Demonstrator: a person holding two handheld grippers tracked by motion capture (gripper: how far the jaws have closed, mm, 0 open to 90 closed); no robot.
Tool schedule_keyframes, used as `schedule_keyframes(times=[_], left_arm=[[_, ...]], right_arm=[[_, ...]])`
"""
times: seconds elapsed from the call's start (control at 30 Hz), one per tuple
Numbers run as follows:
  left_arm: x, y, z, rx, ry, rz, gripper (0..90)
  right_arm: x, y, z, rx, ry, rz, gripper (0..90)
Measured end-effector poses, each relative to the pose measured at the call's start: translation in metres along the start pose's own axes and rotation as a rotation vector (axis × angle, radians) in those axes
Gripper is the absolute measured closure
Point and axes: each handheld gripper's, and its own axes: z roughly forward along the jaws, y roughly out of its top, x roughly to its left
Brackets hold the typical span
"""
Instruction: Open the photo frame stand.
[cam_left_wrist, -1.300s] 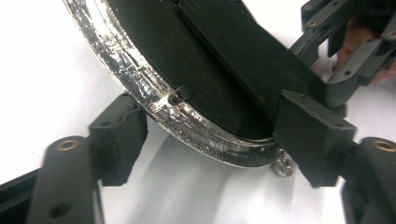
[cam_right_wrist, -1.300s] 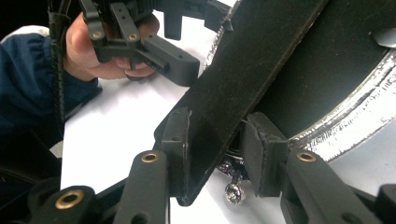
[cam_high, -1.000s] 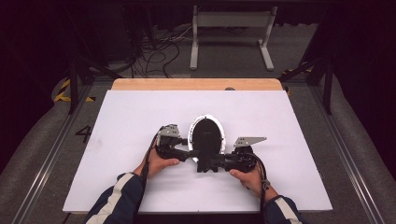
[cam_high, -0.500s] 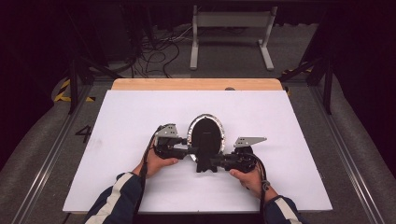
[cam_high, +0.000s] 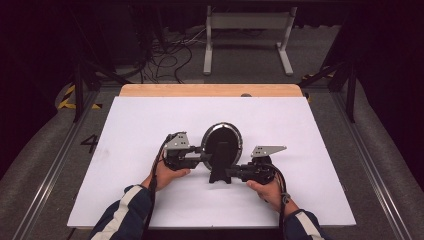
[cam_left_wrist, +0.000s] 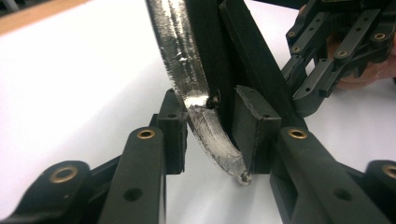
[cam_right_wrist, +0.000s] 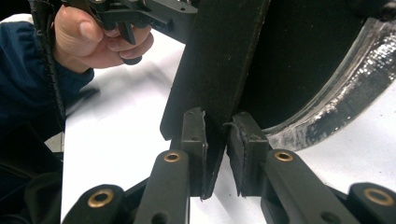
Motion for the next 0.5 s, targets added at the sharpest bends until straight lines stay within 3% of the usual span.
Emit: schedule_keyframes(times=[0.3, 0.5], left_arm=[[-0.0025, 0.0022, -0.0047, -0.033, 0.046, 0.036, 73.4], [-0.0059, 0.0034, -0.0057, -0.030, 0.077, 0.073, 75.0]], right_arm=[[0.0030, 0.0027, -0.0012, 0.003, -0.002, -0.015, 78.5], [0.0046, 0.0033, -0.0018, 0.004, -0.003, -0.018, 78.2]])
